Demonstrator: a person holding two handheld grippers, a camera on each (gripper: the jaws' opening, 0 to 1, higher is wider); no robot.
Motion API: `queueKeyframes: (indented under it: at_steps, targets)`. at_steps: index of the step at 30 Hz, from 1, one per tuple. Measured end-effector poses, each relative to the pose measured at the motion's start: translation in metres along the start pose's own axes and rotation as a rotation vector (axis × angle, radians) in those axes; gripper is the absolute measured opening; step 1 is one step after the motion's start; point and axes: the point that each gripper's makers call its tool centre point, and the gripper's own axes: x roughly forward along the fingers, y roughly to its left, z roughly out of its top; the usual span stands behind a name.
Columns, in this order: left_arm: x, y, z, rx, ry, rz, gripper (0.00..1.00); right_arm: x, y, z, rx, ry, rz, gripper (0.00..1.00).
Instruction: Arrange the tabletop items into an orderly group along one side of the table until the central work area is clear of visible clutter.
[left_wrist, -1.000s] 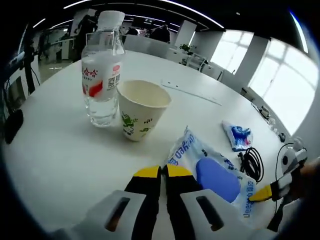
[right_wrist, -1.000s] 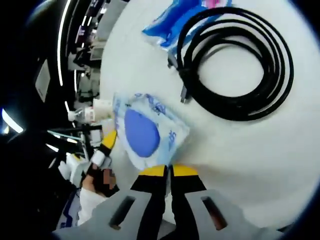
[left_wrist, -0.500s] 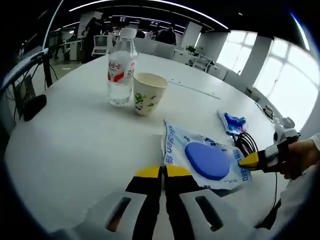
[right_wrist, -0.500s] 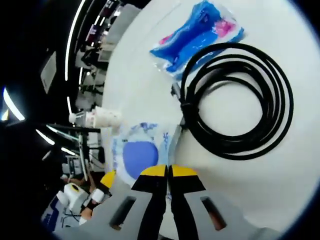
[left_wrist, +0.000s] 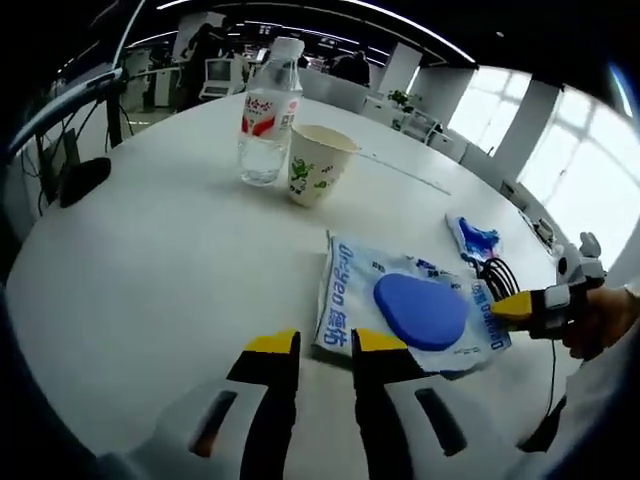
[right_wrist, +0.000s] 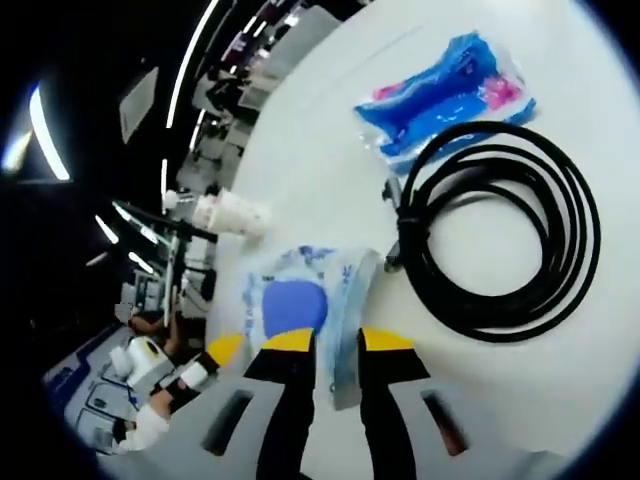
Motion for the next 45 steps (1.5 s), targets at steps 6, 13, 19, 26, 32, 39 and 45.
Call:
queueKeyframes:
  at_steps: [6,13,19,26,32,39,45]
  targets:
    - [0.005,0.001,-0.003,-0.013,0.017,-0.020,0.20,-0.007,-0.009,-0.018,0.001,0.082,-0.039,0.25]
    - [0.015,-0.003,-0.012,-0.030,0.079,-0.050,0.14,0.001,-0.004,-0.038,0.024,0.149,-0.027,0.21]
    - [0.015,-0.005,-0.005,-0.023,0.045,-0.059,0.03,0.005,-0.009,-0.040,-0.029,0.179,-0.066,0.05]
    - [0.007,-0.011,0.019,0.167,-0.002,-0.031,0.00,0.001,0.010,-0.001,-0.217,0.094,-0.069,0.01]
    - [0.016,-0.026,0.055,0.232,-0.059,-0.051,0.00,-0.005,0.018,0.037,-0.287,0.003,-0.084,0.00]
    - [0.046,-0.029,0.070,0.207,-0.032,-0.084,0.00,0.000,0.016,0.083,-0.354,-0.047,-0.120,0.00]
    - [0.062,-0.039,0.084,0.207,-0.031,-0.108,0.00,0.000,0.018,0.116,-0.427,-0.071,-0.154,0.00]
